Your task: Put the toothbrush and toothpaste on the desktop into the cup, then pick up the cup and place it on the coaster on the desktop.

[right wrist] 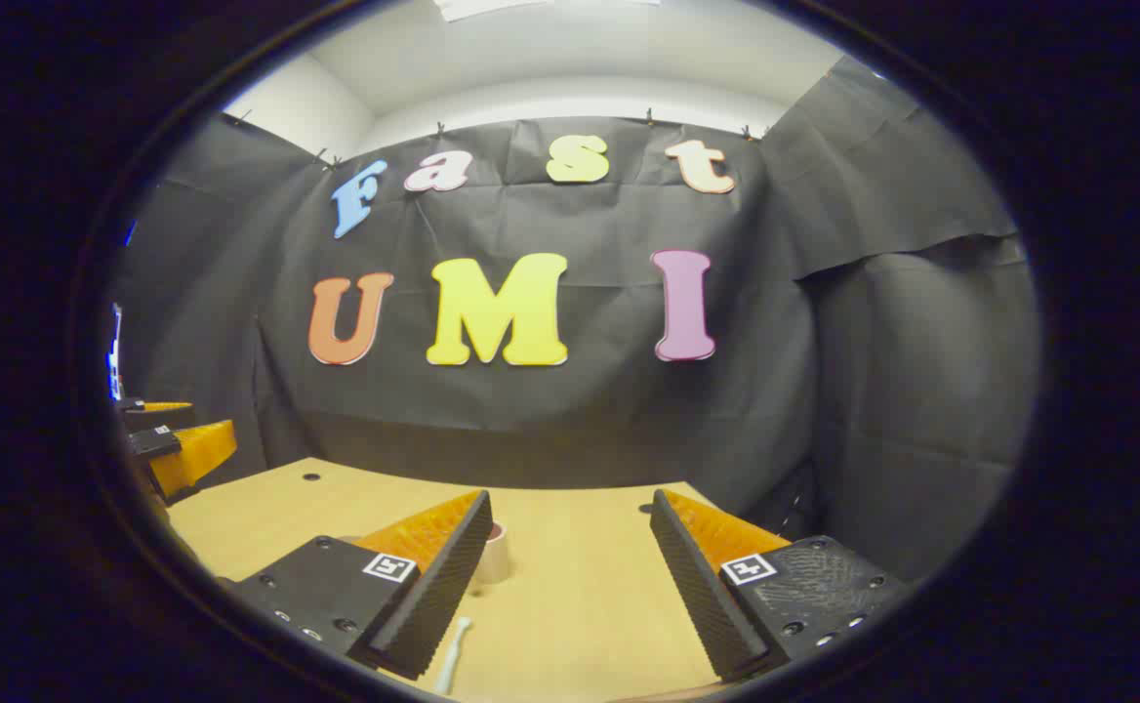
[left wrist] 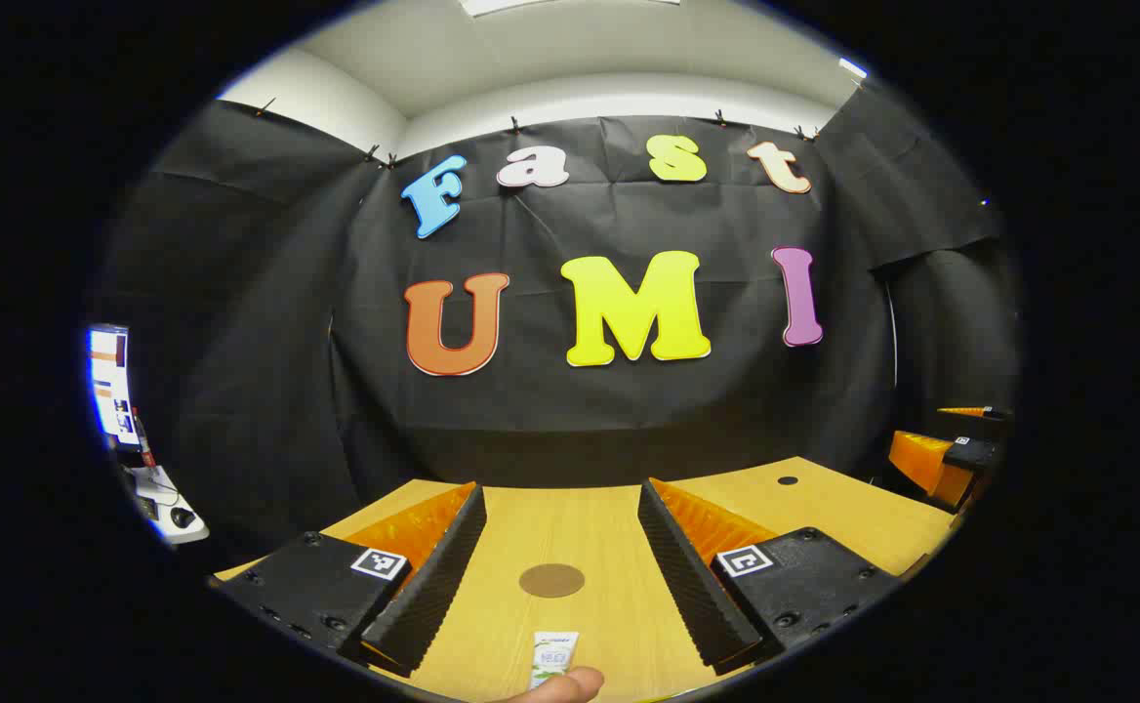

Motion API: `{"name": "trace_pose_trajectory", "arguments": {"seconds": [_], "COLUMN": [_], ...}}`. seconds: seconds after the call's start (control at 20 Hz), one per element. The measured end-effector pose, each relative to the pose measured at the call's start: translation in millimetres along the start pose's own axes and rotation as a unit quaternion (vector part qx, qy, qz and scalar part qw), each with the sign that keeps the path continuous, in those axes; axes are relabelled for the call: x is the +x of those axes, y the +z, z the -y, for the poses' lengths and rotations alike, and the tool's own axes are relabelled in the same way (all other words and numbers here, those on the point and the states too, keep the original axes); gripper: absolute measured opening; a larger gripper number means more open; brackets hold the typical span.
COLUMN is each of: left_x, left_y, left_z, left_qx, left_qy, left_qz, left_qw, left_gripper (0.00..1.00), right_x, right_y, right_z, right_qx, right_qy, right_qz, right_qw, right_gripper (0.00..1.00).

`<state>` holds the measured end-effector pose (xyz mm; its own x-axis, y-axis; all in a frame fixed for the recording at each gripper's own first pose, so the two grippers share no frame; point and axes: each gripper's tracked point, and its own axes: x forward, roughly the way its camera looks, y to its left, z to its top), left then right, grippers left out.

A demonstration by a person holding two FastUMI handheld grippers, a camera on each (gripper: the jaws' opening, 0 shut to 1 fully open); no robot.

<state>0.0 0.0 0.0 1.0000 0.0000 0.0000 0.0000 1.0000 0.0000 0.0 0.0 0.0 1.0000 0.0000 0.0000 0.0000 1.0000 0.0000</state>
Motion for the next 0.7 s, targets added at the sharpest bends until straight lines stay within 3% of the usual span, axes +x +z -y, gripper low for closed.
{"name": "trace_pose_trajectory", "arguments": {"seconds": [0.3,0.7], "left_x": [-21,-15], "left_y": [-34,-71], "left_z": [-38,-39], "left_qx": [-0.002,-0.022], "left_qy": [0.005,0.002], "left_qz": [-0.027,-0.046], "left_qw": [1.0,0.999], "left_gripper": [0.99,0.99], "right_x": [-14,-14], "right_y": [-35,-58], "right_z": [-54,-63], "right_qx": [-0.005,-0.029], "right_qy": [0.002,-0.005], "right_qz": [-0.021,-0.048], "right_qw": [1.0,0.998], "right_gripper": [0.96,0.96]}}
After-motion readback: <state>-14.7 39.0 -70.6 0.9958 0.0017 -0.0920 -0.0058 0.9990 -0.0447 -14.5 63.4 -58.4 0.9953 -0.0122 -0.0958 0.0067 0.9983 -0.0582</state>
